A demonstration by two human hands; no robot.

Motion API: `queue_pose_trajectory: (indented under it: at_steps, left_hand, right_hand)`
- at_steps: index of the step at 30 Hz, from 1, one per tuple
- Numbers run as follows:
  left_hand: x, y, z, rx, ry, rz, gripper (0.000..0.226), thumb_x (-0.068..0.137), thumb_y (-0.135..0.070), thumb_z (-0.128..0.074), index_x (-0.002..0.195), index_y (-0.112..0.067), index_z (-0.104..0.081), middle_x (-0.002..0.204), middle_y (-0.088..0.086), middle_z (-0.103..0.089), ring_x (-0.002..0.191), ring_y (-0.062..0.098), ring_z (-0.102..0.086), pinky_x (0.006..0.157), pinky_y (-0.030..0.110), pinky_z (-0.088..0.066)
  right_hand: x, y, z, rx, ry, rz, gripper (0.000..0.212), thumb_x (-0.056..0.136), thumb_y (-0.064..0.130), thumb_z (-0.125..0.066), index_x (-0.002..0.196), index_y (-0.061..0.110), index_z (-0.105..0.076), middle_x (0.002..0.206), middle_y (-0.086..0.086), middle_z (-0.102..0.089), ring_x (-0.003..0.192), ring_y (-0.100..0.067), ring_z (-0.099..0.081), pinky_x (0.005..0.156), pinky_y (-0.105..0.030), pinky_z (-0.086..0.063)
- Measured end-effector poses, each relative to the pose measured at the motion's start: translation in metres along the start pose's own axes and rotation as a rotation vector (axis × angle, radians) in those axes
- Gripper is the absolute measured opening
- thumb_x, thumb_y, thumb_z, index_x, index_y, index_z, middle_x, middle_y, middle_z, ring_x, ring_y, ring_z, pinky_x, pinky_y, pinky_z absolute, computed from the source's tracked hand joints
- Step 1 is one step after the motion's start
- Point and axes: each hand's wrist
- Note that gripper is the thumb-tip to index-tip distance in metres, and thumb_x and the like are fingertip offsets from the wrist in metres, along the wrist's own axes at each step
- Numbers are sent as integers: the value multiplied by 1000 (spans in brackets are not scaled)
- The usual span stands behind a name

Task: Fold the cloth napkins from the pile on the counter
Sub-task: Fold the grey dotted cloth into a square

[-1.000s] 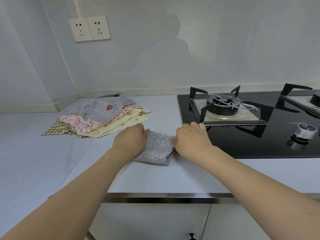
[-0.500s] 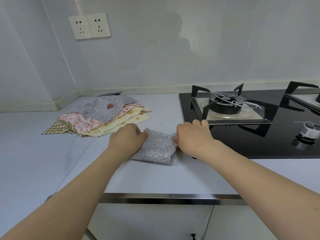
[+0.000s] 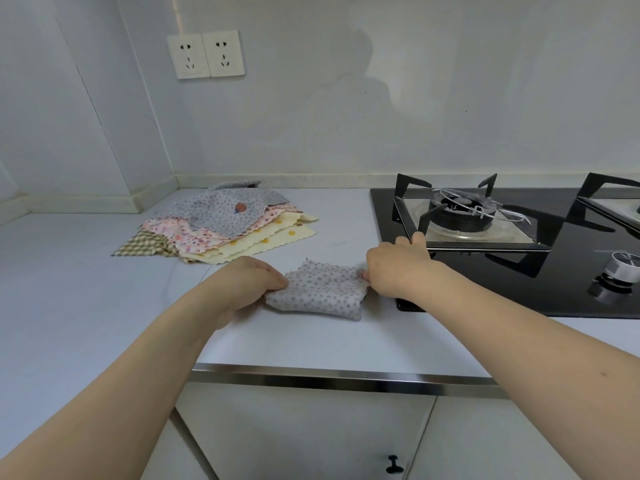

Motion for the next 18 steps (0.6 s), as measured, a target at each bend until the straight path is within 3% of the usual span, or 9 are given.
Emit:
queue_pose_trajectory:
  at_steps: [2, 4, 6, 8, 9, 12, 15, 18]
  left_hand:
    - [1, 3, 3, 75, -26, -14, 9, 89, -20, -67, 85, -13, -72, 98, 2, -68, 89, 14, -57, 69, 22, -40]
    - [6, 6, 3, 221, -107, -13, 10, 87, -22, -65, 80, -17, -70, 95, 1, -68, 92, 20, -57, 87, 32, -42]
    - [5, 6, 0, 523, -258, -55, 9, 85, -24, -57, 88, -22, -65, 95, -4, -65, 99, 21, -53, 90, 34, -27]
    - [-7, 6, -8, 727, -420, -215, 16, 81, -31, -54, 98, -28, -54, 100, -9, -56, 103, 19, -44, 85, 37, -20]
    - [-17, 7, -14, 723, -454, -303, 23, 80, -38, -53, 100, -30, -51, 102, -9, -52, 102, 18, -41, 85, 37, -21]
    - [-51, 13, -40, 641, -386, -413, 43, 71, -65, -41, 100, -33, -46, 103, -13, -44, 101, 15, -41, 85, 36, -27]
    - [-67, 24, -67, 791, -450, -417, 57, 68, -74, -35, 105, -32, -48, 107, -11, -43, 102, 17, -41, 84, 36, -34]
    - [-63, 26, -79, 880, -607, -518, 44, 73, -54, -39, 94, -20, -58, 97, -1, -55, 87, 26, -51, 72, 38, -38]
  right_hand:
    - [-2, 1, 2, -2, 31, -5, 19, 98, 28, -42, 110, 21, -54, 117, -5, -54, 117, -30, -39, 101, -48, -19]
    - [-7, 2, 7, 59, 90, 15, 14, 97, 28, -42, 95, 19, -52, 107, -5, -54, 112, -30, -39, 101, -48, -19]
    - [-15, 4, 12, 181, 167, 61, 20, 93, 30, -44, 77, 18, -46, 90, -2, -52, 97, -27, -43, 100, -47, -22]
    - [-23, 7, 15, 303, 207, 104, 25, 90, 31, -48, 70, 18, -42, 75, 0, -48, 76, -23, -45, 87, -41, -29]
    - [-26, 7, 14, 370, 204, 112, 25, 90, 29, -49, 69, 17, -42, 70, -1, -47, 69, -23, -44, 76, -35, -32]
    - [-31, 7, 9, 657, 144, 82, 20, 86, 24, -57, 76, 7, -55, 70, -8, -58, 62, -25, -50, 54, -27, -33]
    - [-35, 7, 3, 726, 43, 76, 22, 81, 21, -62, 87, 0, -64, 80, -13, -69, 69, -26, -60, 60, -32, -45]
    - [-40, 7, -1, 754, -8, 88, 8, 81, 21, -63, 87, 18, -59, 84, 7, -60, 82, -19, -60, 73, -33, -47]
Point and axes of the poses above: each hand's wrist, its own x-axis towards the middle knuckle, its own z-axis out of the back of the hand, y = z × x
